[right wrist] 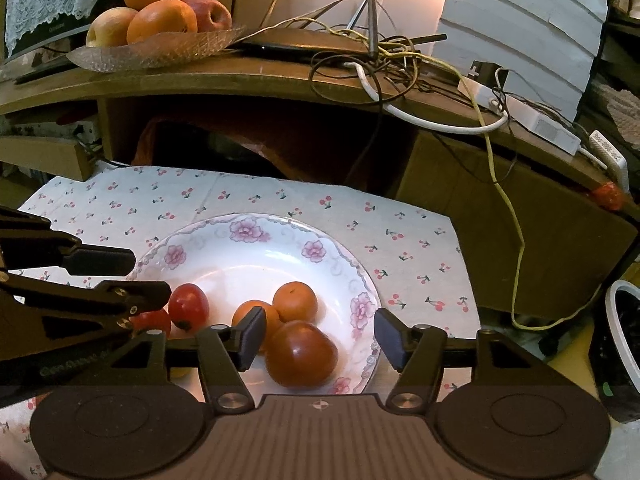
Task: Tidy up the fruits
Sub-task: 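Lift both open tools away from the plate toward the remaining fruits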
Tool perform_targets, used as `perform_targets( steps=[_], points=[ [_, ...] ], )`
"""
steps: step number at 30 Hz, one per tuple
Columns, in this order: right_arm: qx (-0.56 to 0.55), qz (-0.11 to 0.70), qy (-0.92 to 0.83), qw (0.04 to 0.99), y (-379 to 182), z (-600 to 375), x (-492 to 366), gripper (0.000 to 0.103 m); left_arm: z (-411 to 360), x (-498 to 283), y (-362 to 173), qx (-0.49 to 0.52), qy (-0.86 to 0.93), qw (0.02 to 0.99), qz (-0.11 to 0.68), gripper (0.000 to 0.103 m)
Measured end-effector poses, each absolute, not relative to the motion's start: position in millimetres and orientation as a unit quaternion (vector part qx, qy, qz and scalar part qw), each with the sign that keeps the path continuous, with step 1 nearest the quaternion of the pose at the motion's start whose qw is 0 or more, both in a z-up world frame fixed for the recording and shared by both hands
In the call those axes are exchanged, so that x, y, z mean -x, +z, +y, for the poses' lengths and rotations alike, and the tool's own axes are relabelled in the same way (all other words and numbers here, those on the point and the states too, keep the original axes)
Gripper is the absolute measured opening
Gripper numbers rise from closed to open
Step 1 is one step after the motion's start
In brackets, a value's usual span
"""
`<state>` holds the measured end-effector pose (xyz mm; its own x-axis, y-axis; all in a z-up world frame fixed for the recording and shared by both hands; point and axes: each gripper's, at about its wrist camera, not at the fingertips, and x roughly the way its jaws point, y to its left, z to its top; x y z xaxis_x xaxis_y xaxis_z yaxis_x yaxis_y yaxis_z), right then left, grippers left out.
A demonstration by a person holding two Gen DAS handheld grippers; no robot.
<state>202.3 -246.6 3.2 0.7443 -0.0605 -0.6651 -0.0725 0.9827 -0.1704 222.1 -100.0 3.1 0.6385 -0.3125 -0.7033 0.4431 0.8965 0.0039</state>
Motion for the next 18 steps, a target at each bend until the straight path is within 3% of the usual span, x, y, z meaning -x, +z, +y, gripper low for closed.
perform_targets(
  steps=[18],
  points=[
    [0.101, 0.352, 0.000, 0.930, 10.1, -248.8, -194.7, 0.061, -95.2, -212.1, 17.0, -0.085, -0.209, 0.907, 0.354, 0.037]
  ],
)
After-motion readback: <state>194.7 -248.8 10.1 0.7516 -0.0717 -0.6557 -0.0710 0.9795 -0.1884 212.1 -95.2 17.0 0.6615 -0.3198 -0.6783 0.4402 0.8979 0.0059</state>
